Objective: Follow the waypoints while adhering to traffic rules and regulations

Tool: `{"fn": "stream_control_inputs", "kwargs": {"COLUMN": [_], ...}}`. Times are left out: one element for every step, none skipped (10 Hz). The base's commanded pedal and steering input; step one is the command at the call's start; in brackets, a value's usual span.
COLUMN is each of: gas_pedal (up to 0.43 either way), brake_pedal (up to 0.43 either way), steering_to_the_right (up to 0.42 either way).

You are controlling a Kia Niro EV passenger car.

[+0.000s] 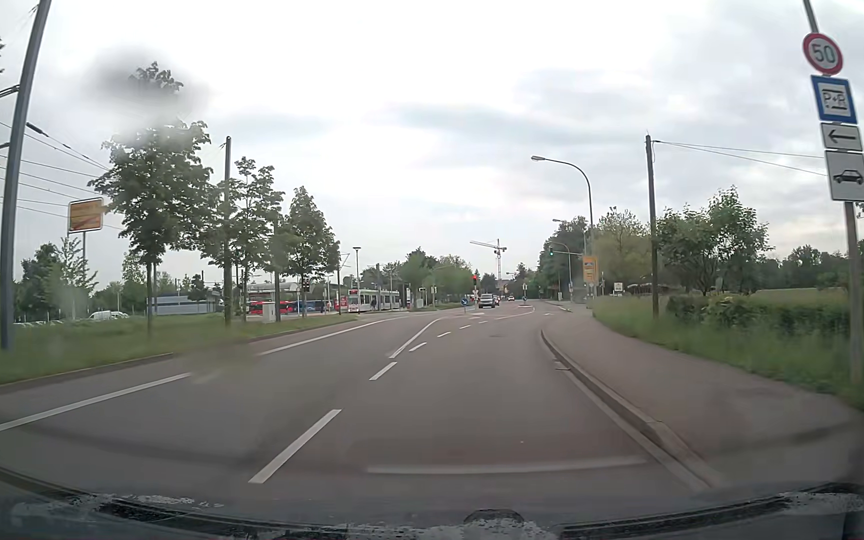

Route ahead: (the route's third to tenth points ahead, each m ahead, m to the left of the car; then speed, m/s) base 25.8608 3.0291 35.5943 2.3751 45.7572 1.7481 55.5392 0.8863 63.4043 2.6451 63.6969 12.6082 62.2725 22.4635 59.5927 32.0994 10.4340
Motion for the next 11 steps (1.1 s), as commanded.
{"fn": "stream_control_inputs", "kwargs": {"gas_pedal": [0.000,0.000,0.000,0.000,0.000,0.000,0.000,0.000,0.000,0.000,0.000], "brake_pedal": [0.000,0.000,0.000,0.000,0.000,0.018,0.049,0.061,0.079,0.091,0.110], "steering_to_the_right": [0.003,0.002,0.002,0.002,0.002,0.002,0.003,0.003,0.003,0.003,0.003]}}
